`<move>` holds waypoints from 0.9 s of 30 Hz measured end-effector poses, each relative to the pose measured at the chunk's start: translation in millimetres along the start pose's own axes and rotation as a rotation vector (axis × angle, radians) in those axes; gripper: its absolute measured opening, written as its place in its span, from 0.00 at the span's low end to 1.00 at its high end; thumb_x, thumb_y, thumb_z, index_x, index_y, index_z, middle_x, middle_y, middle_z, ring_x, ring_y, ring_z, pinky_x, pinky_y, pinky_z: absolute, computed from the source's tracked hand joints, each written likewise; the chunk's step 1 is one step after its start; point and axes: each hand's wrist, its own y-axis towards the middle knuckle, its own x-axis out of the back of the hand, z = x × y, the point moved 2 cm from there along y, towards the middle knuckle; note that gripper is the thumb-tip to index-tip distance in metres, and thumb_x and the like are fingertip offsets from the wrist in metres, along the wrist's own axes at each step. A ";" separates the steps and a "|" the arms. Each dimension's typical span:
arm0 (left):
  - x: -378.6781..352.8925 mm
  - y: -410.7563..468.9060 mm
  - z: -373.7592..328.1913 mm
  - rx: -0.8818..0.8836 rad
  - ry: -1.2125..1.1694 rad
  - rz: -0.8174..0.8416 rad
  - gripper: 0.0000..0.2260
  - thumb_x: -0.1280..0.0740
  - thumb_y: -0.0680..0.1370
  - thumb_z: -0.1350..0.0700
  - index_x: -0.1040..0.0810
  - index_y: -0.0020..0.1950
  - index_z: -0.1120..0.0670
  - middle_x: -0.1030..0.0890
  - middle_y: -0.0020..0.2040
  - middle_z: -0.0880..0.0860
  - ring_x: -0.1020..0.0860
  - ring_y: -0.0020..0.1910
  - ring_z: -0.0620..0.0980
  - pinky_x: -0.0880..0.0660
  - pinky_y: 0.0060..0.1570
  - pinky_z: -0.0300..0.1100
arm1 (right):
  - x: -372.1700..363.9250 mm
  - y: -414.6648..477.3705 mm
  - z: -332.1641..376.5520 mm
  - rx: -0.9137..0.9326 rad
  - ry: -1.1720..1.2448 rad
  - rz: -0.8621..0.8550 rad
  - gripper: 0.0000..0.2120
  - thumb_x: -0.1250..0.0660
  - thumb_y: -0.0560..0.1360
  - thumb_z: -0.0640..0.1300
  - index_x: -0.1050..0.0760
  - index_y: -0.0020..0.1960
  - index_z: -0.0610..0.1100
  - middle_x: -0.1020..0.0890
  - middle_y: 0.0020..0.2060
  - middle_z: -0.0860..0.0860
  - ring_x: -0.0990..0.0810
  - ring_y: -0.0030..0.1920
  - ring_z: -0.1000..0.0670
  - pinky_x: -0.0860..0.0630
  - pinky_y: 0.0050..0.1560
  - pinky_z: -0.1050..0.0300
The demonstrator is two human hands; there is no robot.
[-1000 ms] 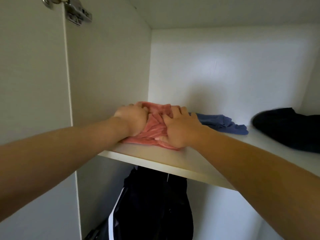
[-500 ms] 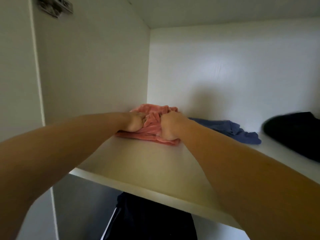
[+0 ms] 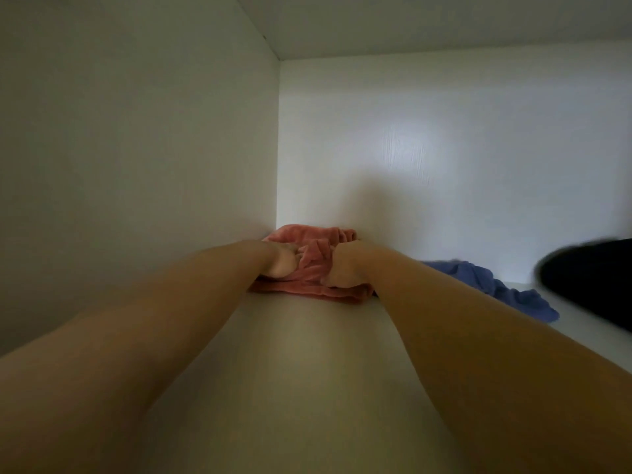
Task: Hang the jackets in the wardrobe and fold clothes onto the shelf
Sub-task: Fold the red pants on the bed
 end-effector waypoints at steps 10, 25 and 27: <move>1.3 0.0 -14.8 0.009 0.167 0.002 0.26 0.52 0.87 0.46 0.53 0.83 0.50 0.50 0.83 0.52 0.48 0.81 0.54 0.50 0.78 0.49 | -5.8 6.6 6.7 -0.012 0.015 0.020 0.42 0.38 0.80 0.56 0.60 0.82 0.47 0.56 0.81 0.40 0.54 0.80 0.35 0.50 0.79 0.40; 80.9 -177.8 -120.5 -0.109 0.022 -0.142 0.19 0.46 0.86 0.51 0.26 0.72 0.57 0.25 0.70 0.57 0.27 0.68 0.57 0.32 0.66 0.46 | 60.8 -204.4 -36.9 -0.003 0.366 -0.294 0.20 0.43 0.84 0.46 0.25 0.67 0.34 0.21 0.65 0.40 0.23 0.64 0.41 0.26 0.65 0.48; 77.5 -207.5 -137.6 -0.209 0.030 -0.167 0.17 0.43 0.84 0.50 0.20 0.63 0.55 0.20 0.61 0.54 0.23 0.62 0.56 0.27 0.64 0.48 | 59.2 -242.1 -51.3 0.000 0.417 -0.365 0.18 0.40 0.83 0.44 0.23 0.64 0.32 0.19 0.61 0.42 0.21 0.61 0.42 0.25 0.61 0.50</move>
